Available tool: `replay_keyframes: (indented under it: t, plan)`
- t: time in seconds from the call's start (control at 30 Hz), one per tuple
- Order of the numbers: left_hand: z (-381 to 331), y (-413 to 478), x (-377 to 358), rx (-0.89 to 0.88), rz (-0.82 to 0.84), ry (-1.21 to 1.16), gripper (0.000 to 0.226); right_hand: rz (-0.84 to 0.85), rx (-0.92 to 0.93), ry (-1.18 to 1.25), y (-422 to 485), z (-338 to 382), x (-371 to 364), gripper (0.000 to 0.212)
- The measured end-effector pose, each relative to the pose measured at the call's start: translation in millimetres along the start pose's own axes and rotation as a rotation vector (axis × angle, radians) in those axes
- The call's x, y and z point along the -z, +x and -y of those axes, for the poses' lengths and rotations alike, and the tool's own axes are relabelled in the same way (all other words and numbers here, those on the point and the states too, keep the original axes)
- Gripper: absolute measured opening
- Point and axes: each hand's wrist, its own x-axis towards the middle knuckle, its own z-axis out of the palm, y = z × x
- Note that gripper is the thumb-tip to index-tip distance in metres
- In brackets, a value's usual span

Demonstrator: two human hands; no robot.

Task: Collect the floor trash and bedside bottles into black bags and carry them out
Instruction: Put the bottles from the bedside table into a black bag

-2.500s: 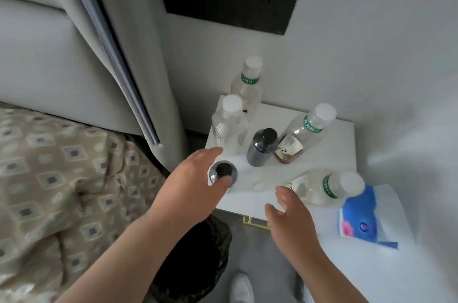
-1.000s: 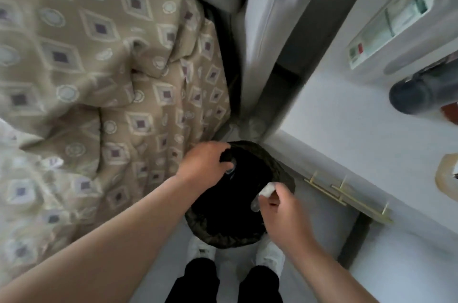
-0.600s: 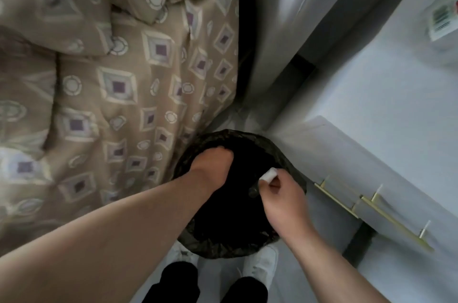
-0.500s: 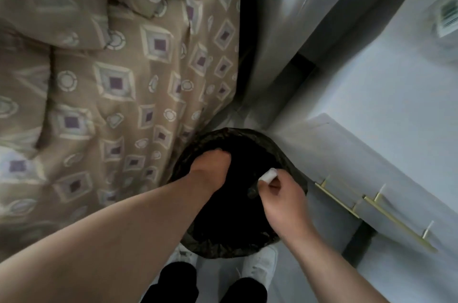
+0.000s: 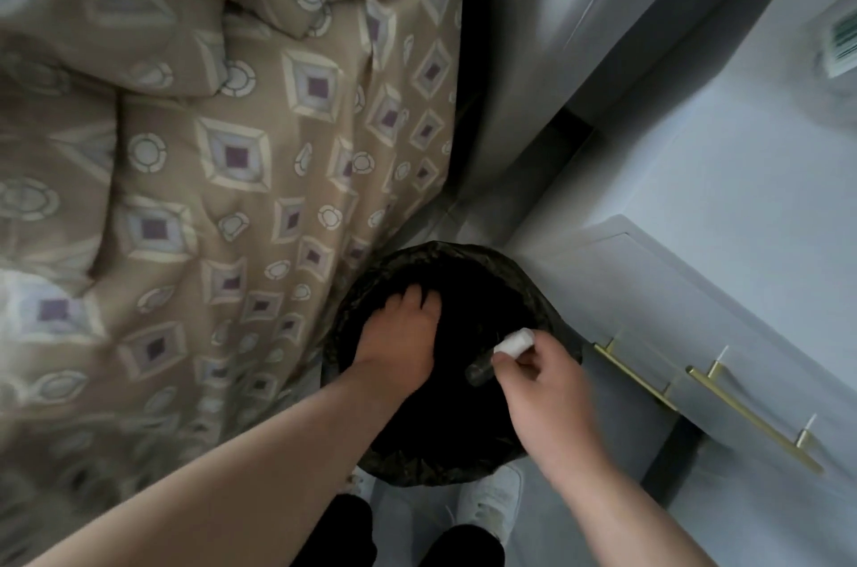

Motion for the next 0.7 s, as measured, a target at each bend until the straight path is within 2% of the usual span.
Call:
replay_keyframes:
  t: [0.07, 0.13, 0.23, 0.33, 0.4, 0.47, 0.57, 0.7]
  plan:
    - [11, -25, 5, -0.107, -0.18, -0.034, 0.054, -0.001, -0.053, 0.015, 3, 0, -5, 0.016]
    - [29, -45, 7, -0.075, -0.251, -0.111, 0.059, 0.016, -0.138, 0.044, 10, -5, -17, 0.018]
    - [53, -59, -4, 0.043, -0.163, -0.293, 0.072, 0.109, -0.35, 0.239, 30, -19, -45, 0.008]
    - [63, -59, -18, 0.073, -0.163, -0.422, 0.08, 0.194, -0.507, 0.327, 56, -41, -81, 0.017]
    - [64, -58, -22, 0.095, -0.161, -0.463, 0.08, 0.2, -0.549, 0.274, 79, -63, -102, 0.025]
    - [66, -57, -24, 0.11, -0.163, -0.503, 0.076, 0.2, -0.601, 0.164, 101, -79, -117, 0.023]
    - [72, -53, -23, 0.081, -0.163, -0.533, 0.079, 0.174, -0.673, 0.027, 123, -85, -130, 0.038]
    - [76, -53, -22, 0.048, -0.171, -0.541, 0.075, 0.149, -0.688, 0.057, 136, -85, -143, 0.039]
